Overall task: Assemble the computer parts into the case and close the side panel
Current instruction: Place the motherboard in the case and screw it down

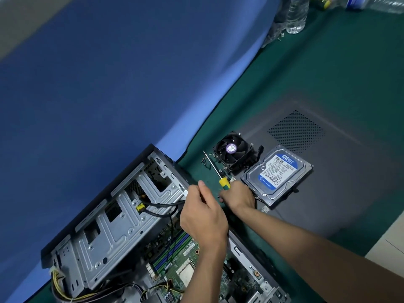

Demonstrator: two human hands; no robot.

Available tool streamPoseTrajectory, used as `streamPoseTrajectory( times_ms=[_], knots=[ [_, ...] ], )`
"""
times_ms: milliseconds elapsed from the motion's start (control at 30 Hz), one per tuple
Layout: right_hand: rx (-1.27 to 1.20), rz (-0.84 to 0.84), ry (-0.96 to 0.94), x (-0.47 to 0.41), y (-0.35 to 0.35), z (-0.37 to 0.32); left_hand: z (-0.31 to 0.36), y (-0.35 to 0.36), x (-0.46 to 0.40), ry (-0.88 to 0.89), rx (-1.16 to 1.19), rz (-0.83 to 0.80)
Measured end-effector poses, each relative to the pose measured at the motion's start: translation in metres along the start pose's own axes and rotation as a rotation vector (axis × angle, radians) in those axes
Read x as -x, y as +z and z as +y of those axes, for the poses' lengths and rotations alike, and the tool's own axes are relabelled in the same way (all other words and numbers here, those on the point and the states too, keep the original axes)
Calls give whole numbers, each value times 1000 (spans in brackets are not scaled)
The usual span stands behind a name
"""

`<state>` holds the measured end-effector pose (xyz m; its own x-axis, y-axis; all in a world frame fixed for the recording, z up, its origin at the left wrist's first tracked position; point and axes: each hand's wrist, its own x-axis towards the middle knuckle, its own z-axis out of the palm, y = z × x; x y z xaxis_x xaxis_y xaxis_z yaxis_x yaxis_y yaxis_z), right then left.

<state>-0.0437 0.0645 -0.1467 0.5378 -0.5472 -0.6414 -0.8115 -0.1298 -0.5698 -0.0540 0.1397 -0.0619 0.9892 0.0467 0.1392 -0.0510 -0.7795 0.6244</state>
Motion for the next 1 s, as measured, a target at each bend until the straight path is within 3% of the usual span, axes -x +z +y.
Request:
streamPoseTrajectory(
  times_ms=[367, 533, 733, 1000],
  knots=[
    [-717, -305, 14, 60, -77, -23, 4, -10, 7, 24, -19, 0],
    [-779, -399, -36, 90, -109, -45, 8, -32, 3, 228, 127, -186],
    [-958, -537, 38, 124, -104, -73, 26, -85, -13, 236, 509, -301],
    [-998, -638, 81, 162, -83, -106, 15, -124, -27, 131, 518, -205]
  ],
)
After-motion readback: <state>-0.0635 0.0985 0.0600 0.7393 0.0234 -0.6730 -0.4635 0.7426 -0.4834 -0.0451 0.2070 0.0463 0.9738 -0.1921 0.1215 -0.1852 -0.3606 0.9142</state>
